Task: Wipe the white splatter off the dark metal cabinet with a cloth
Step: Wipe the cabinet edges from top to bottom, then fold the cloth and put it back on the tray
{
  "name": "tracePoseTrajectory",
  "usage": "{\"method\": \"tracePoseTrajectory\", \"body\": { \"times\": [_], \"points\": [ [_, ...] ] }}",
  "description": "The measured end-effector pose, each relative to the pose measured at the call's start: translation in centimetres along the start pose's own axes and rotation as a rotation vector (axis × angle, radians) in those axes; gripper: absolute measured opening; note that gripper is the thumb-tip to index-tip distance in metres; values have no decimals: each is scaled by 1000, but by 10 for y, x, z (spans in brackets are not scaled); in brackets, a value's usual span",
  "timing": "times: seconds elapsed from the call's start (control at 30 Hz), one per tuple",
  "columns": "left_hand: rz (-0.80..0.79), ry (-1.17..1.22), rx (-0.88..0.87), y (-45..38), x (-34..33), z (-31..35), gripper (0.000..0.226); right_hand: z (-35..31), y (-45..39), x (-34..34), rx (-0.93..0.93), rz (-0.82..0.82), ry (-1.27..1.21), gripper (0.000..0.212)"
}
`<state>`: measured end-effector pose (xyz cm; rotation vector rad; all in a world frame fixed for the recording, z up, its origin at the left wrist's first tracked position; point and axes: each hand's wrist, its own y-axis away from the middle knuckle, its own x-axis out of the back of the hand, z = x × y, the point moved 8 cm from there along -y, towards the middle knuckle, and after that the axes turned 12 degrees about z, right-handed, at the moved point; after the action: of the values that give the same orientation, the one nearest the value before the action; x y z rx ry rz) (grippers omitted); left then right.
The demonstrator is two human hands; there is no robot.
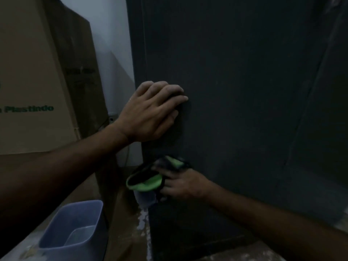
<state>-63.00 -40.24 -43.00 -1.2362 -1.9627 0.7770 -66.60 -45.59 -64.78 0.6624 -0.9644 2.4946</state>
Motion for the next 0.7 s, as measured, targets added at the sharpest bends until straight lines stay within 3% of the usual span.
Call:
{"method": "tracePoseTrajectory", "body": {
  "times": [0.03,0.13,0.23,0.37,0.47,0.53,0.6,0.7],
  "points": [
    [21,-3,14,-19,7,-13,46,25,-11,22,-21,-17,84,43],
    [64,-5,65,-77,24,-54,44,131,-49,101,-150,125,222,21],
    [54,42,88,-137,38,-92,46,232,-61,188,-281,264,352,18],
    [-9,120,37,-218,52,-131,49,376,-70,307,-760,362,504,58],
    [17,146,45,-295,79,-178,48,464,-112,383,-1103,513,473,62],
    [86,155,101,-342,101,-216,44,501,-170,419,-1209,632,452,64],
    [157,173,188,-379,121,-253,37,512,-238,427,-1177,629,457,64],
    [222,189,307,-420,148,-298,27,483,-326,399,-649,409,287,53]
  ]
}}
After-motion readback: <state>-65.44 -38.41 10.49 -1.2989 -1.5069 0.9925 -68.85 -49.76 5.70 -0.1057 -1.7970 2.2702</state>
